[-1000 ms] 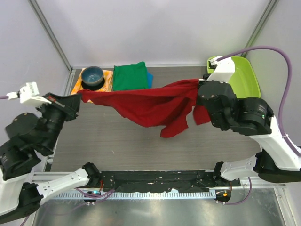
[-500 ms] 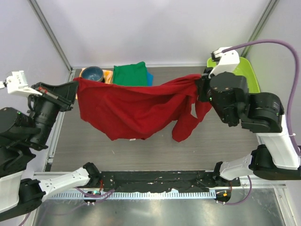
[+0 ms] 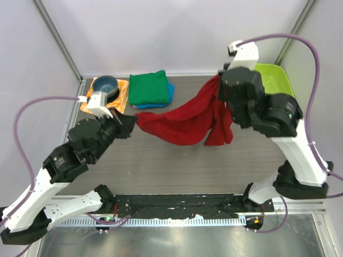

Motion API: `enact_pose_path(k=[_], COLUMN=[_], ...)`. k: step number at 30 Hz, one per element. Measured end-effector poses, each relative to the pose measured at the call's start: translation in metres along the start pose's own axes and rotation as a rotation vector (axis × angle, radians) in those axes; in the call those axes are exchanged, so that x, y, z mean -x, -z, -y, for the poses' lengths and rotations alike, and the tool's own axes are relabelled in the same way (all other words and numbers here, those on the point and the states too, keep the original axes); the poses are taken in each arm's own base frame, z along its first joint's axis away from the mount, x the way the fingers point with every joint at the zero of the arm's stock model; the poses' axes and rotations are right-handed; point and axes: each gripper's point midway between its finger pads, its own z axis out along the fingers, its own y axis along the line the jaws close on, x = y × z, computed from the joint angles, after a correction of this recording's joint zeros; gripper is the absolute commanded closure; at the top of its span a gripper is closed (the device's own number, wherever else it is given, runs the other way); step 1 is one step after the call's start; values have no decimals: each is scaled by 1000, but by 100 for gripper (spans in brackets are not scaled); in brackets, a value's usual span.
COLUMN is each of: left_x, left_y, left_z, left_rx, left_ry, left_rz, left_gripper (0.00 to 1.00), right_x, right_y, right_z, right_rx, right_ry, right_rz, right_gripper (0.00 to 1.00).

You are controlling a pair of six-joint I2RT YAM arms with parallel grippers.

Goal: Fold and stack the t-shirts

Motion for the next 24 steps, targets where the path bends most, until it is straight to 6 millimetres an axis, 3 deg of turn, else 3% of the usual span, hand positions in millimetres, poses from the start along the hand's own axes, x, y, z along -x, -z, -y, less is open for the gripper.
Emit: enact_pose_path(k=[2, 5, 8, 11, 12, 13, 14, 15, 16, 17, 18, 20, 22, 24], left_x=[-35, -85, -131, -187, -209, -233, -252, -278, -299, -316, -326, -327, -305, -275], left_y=[1, 3, 1, -8, -8, -11, 2, 10, 20, 29, 40, 51, 52, 57], left_z=[-1, 4, 16, 43, 55, 72, 90, 105, 117, 125, 132, 139, 145, 145], left_rx=[-52, -150, -258, -354, -386, -426, -485, -526, -569, -607, -645, -687, -723, -752], left_ry=[36, 125, 224, 259, 245, 229, 206, 170, 136, 111, 93, 83, 98, 109], left_rz=[-77, -188, -289, -430, -492, -551, -611, -675, -729, -770, -806, -812, -750, -672], left_gripper=[100, 100, 100, 100, 100, 100, 81, 53, 19, 1, 0, 0, 0, 0], right_x=[17, 32, 32, -4, -19, -37, -56, -81, -103, -126, -151, -189, -218, -225], right_y=[-19, -48, -79, -100, -103, -105, -105, -107, -108, -111, -111, -108, -96, -76], right_z=[-10, -45, -110, -187, -207, -228, -248, -266, -278, -282, -283, -275, -254, -226], right_rx=[-3, 47, 195, 419, 485, 559, 626, 680, 699, 686, 659, 596, 544, 520], right_ry=[-26, -42, -45, -10, 5, 22, 38, 59, 91, 134, 184, 277, 352, 384], right_rz=[13, 26, 18, -70, -109, -156, -208, -271, -316, -360, -406, -446, -471, -458], right_gripper=[99, 99, 99, 98, 85, 50, 39, 30, 4, 4, 4, 4, 3, 3])
